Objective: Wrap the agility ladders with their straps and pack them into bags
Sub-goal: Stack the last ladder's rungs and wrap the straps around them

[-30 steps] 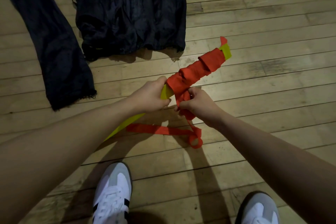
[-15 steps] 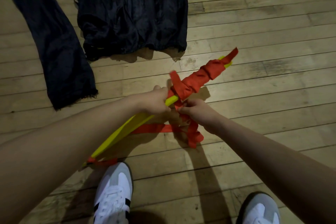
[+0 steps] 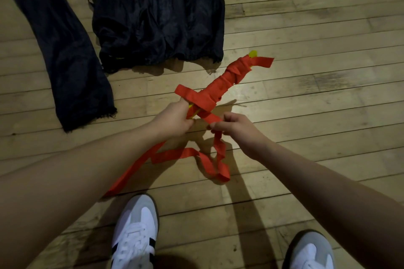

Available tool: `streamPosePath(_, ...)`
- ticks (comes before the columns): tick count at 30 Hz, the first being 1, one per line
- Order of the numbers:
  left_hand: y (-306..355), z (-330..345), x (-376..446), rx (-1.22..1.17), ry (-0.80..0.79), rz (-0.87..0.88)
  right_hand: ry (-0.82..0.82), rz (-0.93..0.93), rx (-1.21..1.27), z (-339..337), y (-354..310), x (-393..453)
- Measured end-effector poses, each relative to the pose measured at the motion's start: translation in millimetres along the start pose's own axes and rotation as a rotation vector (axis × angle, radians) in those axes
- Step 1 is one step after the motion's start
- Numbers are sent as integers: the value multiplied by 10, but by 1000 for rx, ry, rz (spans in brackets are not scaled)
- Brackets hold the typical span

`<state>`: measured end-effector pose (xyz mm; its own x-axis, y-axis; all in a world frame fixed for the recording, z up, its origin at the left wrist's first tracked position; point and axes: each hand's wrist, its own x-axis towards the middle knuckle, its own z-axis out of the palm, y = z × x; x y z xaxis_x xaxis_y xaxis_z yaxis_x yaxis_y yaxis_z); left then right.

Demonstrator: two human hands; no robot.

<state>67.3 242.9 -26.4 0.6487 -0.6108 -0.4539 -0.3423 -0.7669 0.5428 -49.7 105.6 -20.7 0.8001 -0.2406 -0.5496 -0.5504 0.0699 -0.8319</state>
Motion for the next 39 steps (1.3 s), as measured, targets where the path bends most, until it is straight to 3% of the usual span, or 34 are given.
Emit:
streamPosePath(3,1,32,32,58,0,-50,93,-39,108,-42,-13,29)
streamPosePath(11,59,70,41,93,-208,-62,209,-88,101,-55,50,64)
streamPosePath(18,6,-91,-86,97,-30,223,214,-51,125,-100,69,-1)
streamPosePath(22,72,-45,-127,-52,-93,52,252,-86,-8,-55,7,14)
streamPosePath(26,152,16,-127,-14,-45,-38,248,-125,-145,-23,-43,-7)
streamPosePath(34,146,106,-89,-71,70,-151,121,-197,-227,174,-116,-96)
streamPosePath(39,161,82,-17,-82,93,-162,158,-208,-198,226,-202,-59)
